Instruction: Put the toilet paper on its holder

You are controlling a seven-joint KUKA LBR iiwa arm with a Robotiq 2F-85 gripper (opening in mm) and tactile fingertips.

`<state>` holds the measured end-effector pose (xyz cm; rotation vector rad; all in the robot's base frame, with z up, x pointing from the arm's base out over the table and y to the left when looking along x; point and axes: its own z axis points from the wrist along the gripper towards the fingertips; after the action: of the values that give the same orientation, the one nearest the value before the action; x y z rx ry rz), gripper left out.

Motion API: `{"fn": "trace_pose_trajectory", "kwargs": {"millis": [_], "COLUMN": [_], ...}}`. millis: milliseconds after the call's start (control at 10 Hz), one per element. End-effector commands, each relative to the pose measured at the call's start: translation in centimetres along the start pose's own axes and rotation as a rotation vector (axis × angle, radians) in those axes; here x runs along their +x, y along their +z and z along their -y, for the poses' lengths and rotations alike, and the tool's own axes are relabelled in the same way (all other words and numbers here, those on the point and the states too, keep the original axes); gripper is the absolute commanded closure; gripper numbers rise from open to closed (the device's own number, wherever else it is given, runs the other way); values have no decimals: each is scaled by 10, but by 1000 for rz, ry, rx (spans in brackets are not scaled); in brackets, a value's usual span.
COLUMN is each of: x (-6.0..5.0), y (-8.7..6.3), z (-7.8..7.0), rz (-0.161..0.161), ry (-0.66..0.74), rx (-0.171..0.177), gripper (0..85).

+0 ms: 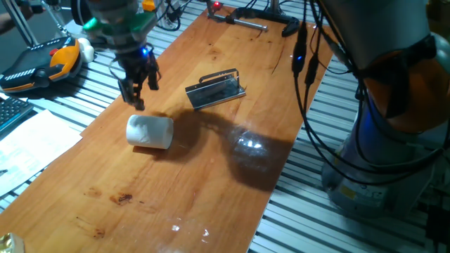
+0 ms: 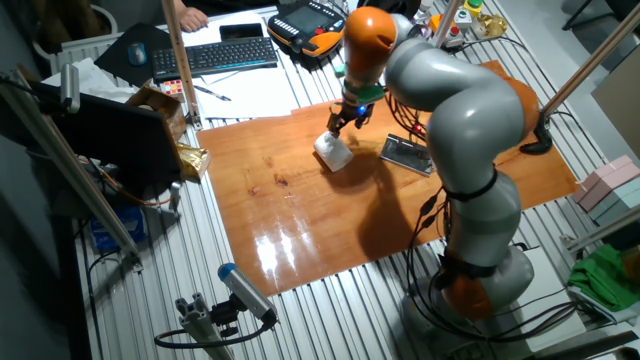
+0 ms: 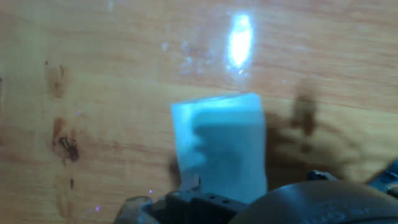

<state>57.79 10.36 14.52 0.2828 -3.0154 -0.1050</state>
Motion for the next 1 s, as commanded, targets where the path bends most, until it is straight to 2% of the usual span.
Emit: {"fn": "trace_pose_trajectory", "kwargs": {"millis": [0, 300, 400, 700, 900], "x": [-2, -11, -14, -16, -17], "y": [9, 33, 38, 54, 60], "z": [-2, -17, -18, -16, -13], "rz": [3, 5, 3, 26, 29], "ry": [-3, -18, -32, -51, -60], "rx": [-14, -14, -2, 2, -1], "gripper": [0, 0, 0, 0, 0]}}
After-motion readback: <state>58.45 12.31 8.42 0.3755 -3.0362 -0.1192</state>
